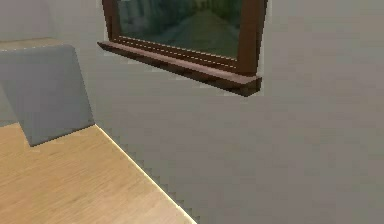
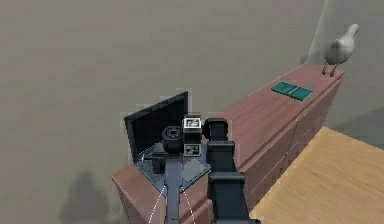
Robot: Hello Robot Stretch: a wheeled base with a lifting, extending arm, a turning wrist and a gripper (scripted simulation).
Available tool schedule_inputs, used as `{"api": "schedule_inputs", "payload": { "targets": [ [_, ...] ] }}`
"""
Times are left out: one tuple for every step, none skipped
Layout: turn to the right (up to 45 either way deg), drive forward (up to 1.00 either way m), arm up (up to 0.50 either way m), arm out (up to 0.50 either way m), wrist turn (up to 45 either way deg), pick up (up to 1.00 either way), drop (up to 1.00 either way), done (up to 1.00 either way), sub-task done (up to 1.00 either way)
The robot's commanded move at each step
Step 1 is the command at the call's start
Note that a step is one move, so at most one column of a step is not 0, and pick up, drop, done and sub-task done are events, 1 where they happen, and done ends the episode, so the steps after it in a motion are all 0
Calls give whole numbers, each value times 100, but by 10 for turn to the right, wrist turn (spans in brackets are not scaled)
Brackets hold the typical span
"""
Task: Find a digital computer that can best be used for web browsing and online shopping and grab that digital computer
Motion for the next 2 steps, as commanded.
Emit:
{"api": "schedule_inputs", "payload": {
  "targets": [
    [0, 0, 0, 0, 450, 0, 0, 0, 0],
    [0, 0, 0, 0, 450, 0, 0, 0, 0]
  ]
}}
